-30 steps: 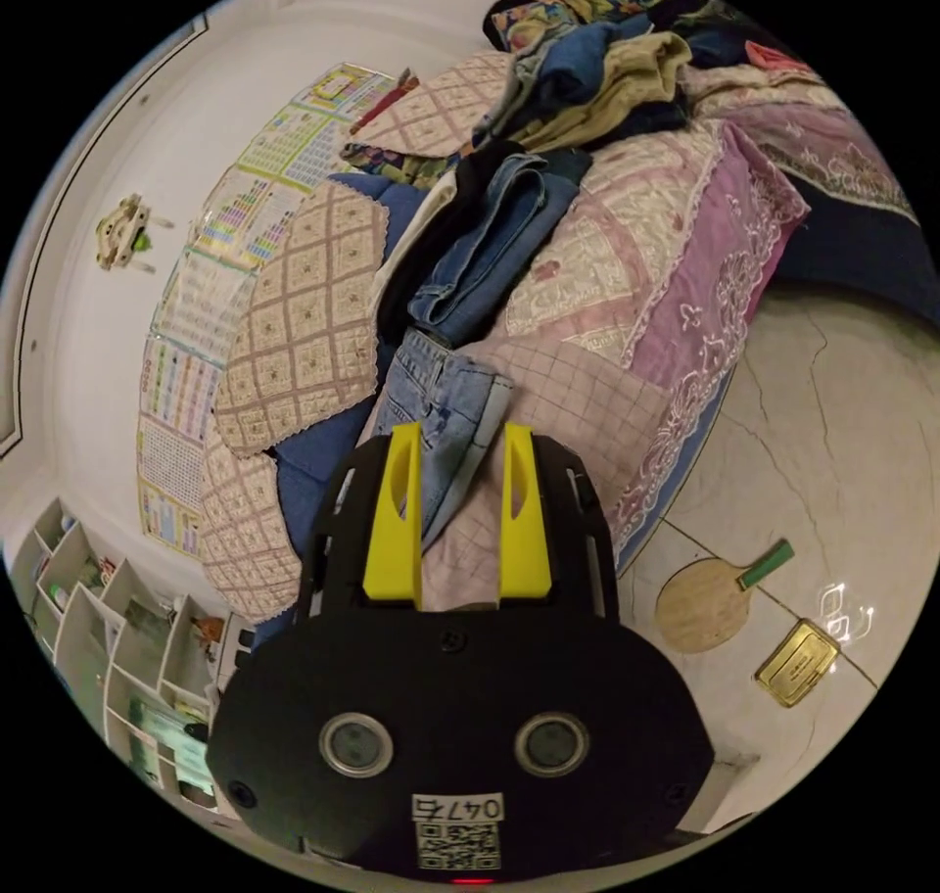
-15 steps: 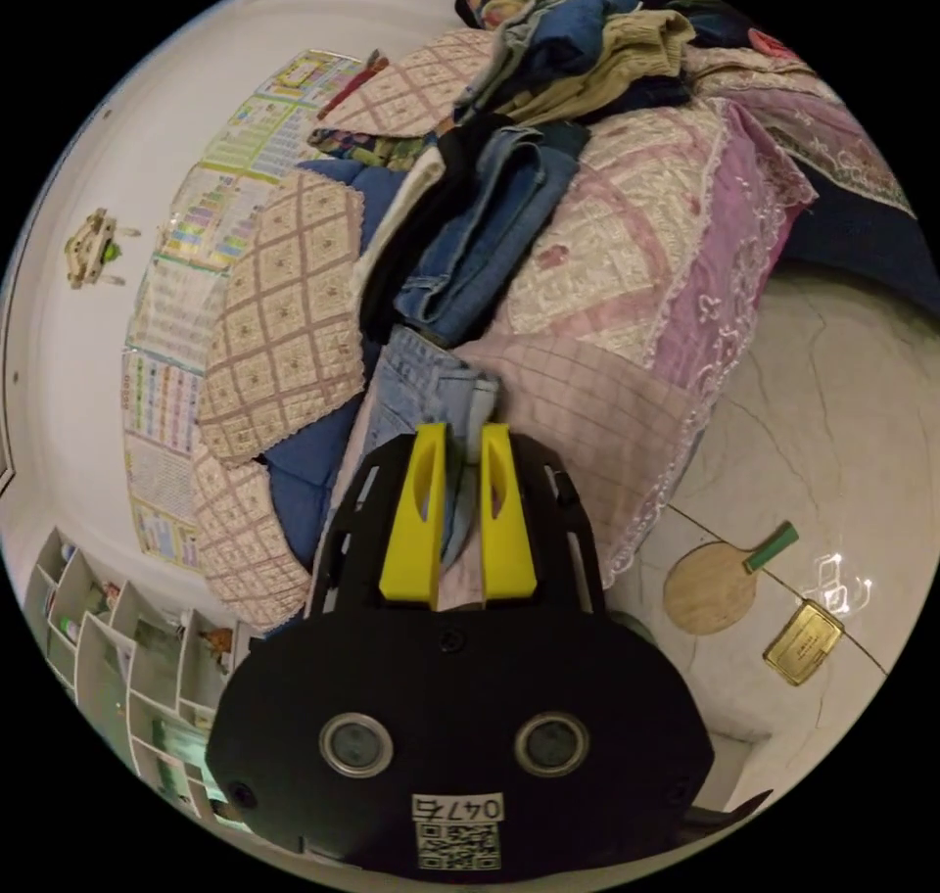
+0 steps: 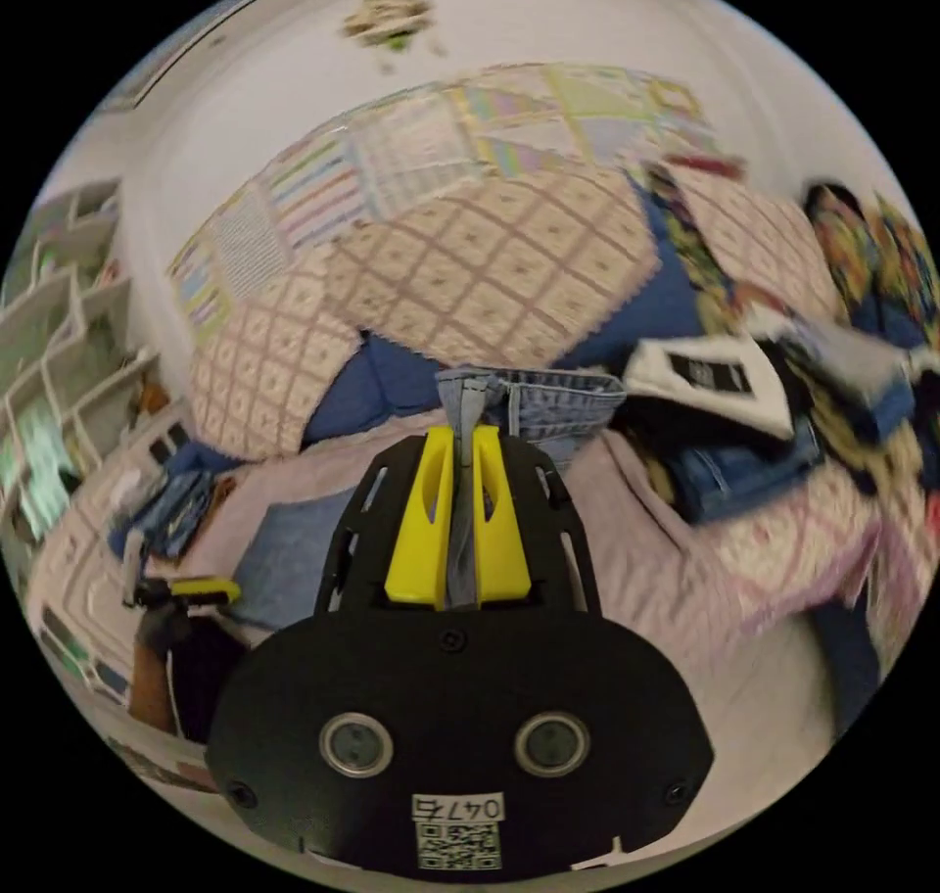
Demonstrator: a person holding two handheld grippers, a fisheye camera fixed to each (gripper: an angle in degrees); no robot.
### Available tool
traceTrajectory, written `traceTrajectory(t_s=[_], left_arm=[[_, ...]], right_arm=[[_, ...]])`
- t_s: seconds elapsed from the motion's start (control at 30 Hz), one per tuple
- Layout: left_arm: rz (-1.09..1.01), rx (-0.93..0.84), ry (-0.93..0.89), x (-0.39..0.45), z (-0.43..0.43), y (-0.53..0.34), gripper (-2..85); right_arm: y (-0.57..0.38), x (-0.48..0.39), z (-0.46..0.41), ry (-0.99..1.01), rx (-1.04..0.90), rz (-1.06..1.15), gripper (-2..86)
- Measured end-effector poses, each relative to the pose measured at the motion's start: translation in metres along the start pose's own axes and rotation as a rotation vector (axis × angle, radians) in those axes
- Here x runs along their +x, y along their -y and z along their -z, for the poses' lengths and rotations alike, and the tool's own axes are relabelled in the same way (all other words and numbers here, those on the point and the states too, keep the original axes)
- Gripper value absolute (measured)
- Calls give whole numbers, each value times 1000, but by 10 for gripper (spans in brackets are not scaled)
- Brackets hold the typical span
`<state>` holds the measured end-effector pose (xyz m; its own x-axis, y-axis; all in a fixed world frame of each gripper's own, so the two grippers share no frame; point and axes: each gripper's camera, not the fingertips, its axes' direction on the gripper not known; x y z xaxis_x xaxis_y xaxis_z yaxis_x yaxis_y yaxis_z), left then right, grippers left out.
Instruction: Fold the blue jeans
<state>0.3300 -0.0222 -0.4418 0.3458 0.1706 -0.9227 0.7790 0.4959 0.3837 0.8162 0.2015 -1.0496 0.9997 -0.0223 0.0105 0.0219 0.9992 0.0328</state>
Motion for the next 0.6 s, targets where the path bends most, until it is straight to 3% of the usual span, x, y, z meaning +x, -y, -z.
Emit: traceTrajectory(t_s=[0.17, 0.33, 0.43, 0.6], left_arm=[[150, 173, -159, -20, -2, -30, 55], [217, 212, -80, -25, -6, -58, 57], [229, 177, -60, -23, -22, -70, 58], [247, 169, -82, -17, -52, -86, 64]], right_arm=[[-11, -214, -49, 173, 9, 419, 0], [-106, -403, -146, 337, -223, 689, 5], [-161, -469, -196, 391, -389, 730, 7], [-173, -526, -205, 361, -332, 725, 7]])
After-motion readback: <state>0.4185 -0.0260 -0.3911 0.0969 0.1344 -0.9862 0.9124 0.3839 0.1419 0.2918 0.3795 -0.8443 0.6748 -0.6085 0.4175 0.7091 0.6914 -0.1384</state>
